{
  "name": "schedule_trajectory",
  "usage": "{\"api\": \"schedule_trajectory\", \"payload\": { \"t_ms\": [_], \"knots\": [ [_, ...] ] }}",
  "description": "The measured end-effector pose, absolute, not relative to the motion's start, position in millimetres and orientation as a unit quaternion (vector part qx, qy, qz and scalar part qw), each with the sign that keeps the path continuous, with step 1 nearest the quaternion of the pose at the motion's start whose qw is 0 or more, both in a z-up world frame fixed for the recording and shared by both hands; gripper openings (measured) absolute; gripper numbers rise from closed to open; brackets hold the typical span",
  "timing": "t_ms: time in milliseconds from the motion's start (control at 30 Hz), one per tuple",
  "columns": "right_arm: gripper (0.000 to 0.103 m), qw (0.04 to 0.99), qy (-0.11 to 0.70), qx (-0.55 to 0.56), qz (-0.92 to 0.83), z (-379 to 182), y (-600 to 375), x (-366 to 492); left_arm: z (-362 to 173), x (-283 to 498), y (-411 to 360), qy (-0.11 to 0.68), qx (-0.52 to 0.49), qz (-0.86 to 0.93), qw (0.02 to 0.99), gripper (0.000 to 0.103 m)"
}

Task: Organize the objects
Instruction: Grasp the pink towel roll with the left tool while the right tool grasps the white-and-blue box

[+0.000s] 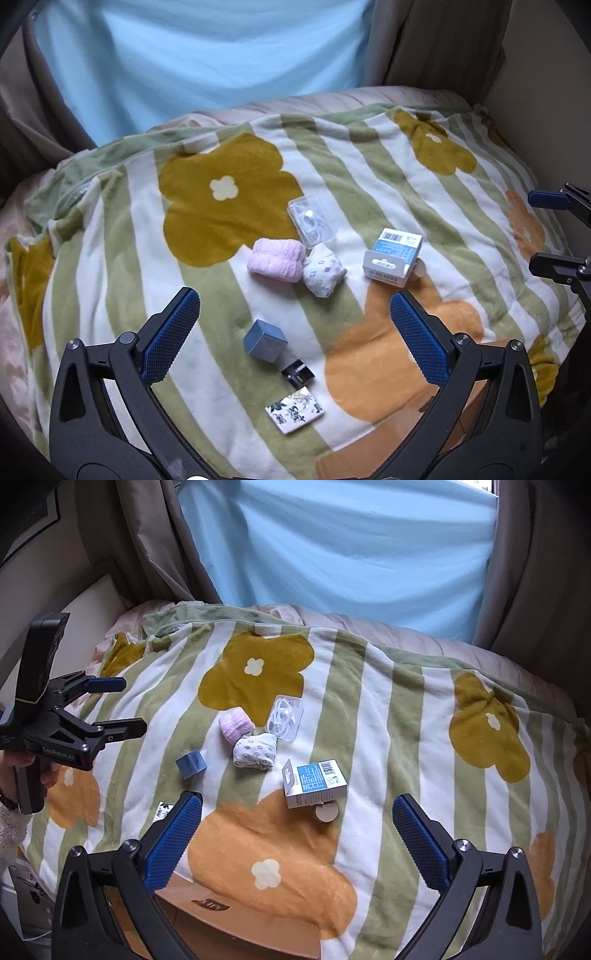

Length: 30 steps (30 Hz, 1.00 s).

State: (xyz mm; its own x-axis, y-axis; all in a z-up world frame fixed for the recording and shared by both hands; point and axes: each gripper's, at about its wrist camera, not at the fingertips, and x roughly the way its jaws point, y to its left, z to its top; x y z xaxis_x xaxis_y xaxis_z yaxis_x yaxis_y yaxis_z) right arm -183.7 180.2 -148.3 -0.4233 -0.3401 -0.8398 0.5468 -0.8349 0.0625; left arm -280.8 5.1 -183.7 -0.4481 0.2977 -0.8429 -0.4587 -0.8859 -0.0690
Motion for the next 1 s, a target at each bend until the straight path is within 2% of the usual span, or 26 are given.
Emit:
{"api": "schedule_trajectory", "payload": {
  "t_ms": [267, 400, 733, 900, 1000],
  "knots": [
    [0.103, 0.280, 0.135, 0.495, -0.812, -229.3, 157.4, -221.9, -273.3, -349.2, 11.8, 0.050, -0.510, 0.820, 0.255, 0.102],
    [0.103, 0.283, 0.142, 0.496, -0.809, -254.6, 155.4, -235.3, -300.7, -368.0, 22.4, 0.076, -0.512, 0.813, 0.267, 0.102],
    [0.103, 0.293, 0.157, 0.502, -0.798, -302.8, 147.7, -270.5, -353.3, -407.5, 29.8, 0.082, -0.550, 0.779, 0.288, 0.102],
    [0.103, 0.299, 0.152, 0.510, -0.792, -315.2, 142.7, -278.6, -364.9, -420.0, 27.7, 0.033, -0.581, 0.753, 0.309, 0.086],
    [0.102, 0.300, 0.149, 0.517, -0.787, -320.2, 139.8, -281.0, -368.7, -423.6, 28.5, 0.017, -0.592, 0.742, 0.314, 0.085]
  ]
}}
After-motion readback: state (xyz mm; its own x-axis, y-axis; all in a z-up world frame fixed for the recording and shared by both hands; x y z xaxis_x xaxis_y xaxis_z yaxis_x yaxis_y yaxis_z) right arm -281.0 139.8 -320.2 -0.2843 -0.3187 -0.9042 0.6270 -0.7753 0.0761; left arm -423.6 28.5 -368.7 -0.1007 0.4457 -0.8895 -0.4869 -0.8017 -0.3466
